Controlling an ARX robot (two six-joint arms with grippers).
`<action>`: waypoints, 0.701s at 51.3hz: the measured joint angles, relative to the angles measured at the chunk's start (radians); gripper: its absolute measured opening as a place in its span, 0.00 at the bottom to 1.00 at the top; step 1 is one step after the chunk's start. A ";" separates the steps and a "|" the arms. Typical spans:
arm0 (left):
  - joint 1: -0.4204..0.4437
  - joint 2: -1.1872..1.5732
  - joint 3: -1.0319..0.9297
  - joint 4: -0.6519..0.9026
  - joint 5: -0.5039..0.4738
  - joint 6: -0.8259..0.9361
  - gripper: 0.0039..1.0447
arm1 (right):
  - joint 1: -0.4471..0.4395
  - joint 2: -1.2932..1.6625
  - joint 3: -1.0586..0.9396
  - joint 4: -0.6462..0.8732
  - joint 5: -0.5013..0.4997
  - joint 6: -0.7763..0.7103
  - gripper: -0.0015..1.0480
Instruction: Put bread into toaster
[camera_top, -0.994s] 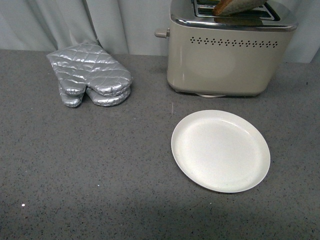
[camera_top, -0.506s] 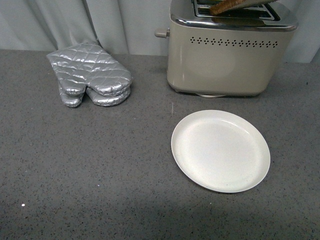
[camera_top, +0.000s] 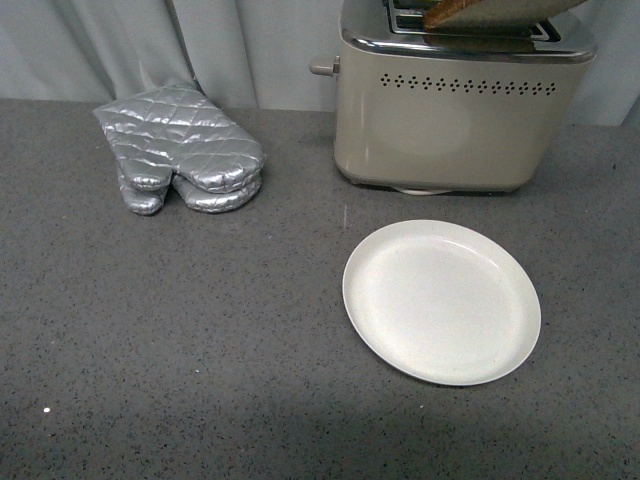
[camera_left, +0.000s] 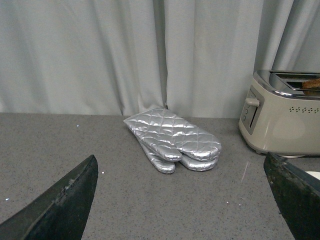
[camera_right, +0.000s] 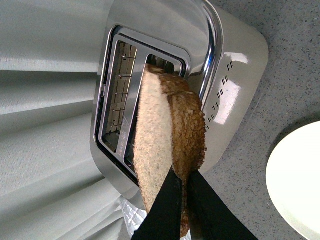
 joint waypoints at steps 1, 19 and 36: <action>0.000 0.000 0.000 0.000 0.000 0.000 0.94 | 0.000 0.000 0.000 0.000 0.000 0.000 0.01; 0.000 0.000 0.000 0.000 0.000 0.000 0.94 | -0.009 0.071 0.077 0.008 -0.009 -0.023 0.01; 0.000 0.000 0.000 0.000 0.000 0.000 0.94 | -0.033 0.304 0.307 0.027 -0.009 -0.278 0.06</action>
